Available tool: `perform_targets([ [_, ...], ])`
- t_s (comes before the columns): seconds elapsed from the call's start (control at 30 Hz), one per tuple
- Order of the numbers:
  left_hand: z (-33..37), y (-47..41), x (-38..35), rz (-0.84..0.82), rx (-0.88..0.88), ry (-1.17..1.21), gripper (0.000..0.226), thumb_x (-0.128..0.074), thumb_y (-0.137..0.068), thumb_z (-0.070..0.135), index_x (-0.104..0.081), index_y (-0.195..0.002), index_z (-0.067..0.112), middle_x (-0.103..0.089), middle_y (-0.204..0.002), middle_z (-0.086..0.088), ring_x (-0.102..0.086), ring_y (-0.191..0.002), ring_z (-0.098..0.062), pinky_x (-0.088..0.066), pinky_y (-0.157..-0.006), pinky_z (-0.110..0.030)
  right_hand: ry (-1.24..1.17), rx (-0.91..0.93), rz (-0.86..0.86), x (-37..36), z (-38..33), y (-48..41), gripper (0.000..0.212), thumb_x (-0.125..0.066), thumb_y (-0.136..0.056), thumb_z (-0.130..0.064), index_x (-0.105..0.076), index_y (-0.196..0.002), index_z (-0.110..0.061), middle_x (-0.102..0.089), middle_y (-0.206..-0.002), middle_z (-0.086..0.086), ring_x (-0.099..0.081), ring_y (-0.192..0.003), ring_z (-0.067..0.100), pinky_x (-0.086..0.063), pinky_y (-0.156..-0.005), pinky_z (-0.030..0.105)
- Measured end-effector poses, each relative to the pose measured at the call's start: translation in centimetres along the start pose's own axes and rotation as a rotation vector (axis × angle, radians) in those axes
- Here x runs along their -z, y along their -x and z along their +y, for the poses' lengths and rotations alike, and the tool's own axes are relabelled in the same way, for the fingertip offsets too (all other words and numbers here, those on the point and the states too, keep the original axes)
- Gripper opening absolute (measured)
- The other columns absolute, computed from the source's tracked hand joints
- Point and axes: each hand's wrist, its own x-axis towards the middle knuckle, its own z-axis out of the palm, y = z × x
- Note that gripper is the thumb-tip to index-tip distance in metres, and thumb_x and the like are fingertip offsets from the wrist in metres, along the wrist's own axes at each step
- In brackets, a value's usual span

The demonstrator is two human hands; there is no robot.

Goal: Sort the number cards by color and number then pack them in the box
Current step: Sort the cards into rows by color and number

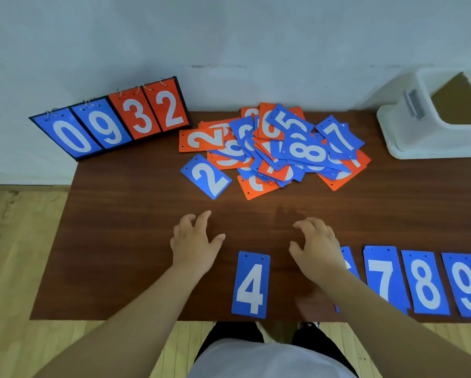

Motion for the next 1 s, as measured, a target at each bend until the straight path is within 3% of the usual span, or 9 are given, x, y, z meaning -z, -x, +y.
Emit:
perform_targets([
  [0.3,0.9,-5.5,3.0,-0.033,0.045,-0.084,0.079,-0.060,-0.090,0.064,-0.024,-0.156,0.039,-0.030,-0.154,-0.006,-0.035,-0.141,-0.028,-0.043,-0.109,-0.047,0.058,-0.033,-0.040,1.6,-2.5,-4.9,0.059,-0.062,-0.093,-0.043,-0.045,-0.149,-0.031,-0.034,-0.157,-0.001,-0.034,-0.143,0.023,-0.041,-0.113,0.044],
  [0.5,2.7,-9.3,2.7,-0.087,-0.049,-0.262,0.084,-0.050,-0.092,0.071,-0.009,-0.159,0.041,-0.024,-0.155,-0.011,-0.034,-0.138,-0.031,-0.039,-0.109,-0.047,0.232,0.010,-0.096,2.7,-5.2,-9.9,0.068,-0.053,-0.095,-0.058,-0.032,-0.156,-0.035,-0.023,-0.162,0.005,-0.027,-0.146,0.030,-0.038,-0.113,0.048],
  [0.63,2.6,-11.0,2.0,-0.174,-0.132,-0.390,0.078,-0.036,-0.096,0.072,-0.005,-0.160,0.040,-0.011,-0.164,-0.012,-0.022,-0.145,-0.036,-0.030,-0.115,-0.053,0.372,0.165,-0.171,1.1,-7.3,-11.5,0.070,-0.044,-0.097,-0.063,-0.023,-0.158,-0.038,-0.003,-0.169,0.005,-0.007,-0.154,0.034,-0.023,-0.120,0.054],
  [0.77,0.3,-10.1,1.9,-0.241,-0.230,-0.424,0.075,-0.034,-0.098,0.070,-0.002,-0.160,0.043,0.002,-0.169,-0.006,-0.004,-0.154,-0.037,-0.013,-0.123,-0.057,0.437,0.230,-0.252,-2.7,-7.6,-10.9,0.071,-0.034,-0.100,-0.062,-0.019,-0.161,-0.028,0.014,-0.170,0.005,0.018,-0.154,0.037,-0.009,-0.123,0.056],
  [0.9,-4.5,-7.4,2.6,-0.266,-0.311,-0.365,0.064,-0.038,-0.101,0.061,-0.020,-0.159,0.042,-0.003,-0.171,-0.001,-0.001,-0.157,-0.030,-0.009,-0.127,-0.052,0.425,0.328,-0.289,-4.5,-7.8,-8.3,0.063,-0.034,-0.102,-0.053,-0.030,-0.157,-0.024,0.006,-0.171,0.003,0.013,-0.156,0.033,-0.011,-0.123,0.053],
  [1.0,-7.0,-6.0,3.0,-0.205,-0.312,-0.263,0.045,-0.052,-0.098,0.053,-0.056,-0.139,0.035,-0.032,-0.163,-0.001,-0.024,-0.152,-0.026,-0.026,-0.122,-0.047,0.362,0.379,-0.349,-3.9,-8.4,-8.4,0.051,-0.045,-0.101,-0.041,-0.043,-0.150,-0.027,-0.008,-0.170,0.001,0.000,-0.157,0.028,-0.016,-0.123,0.049],
])
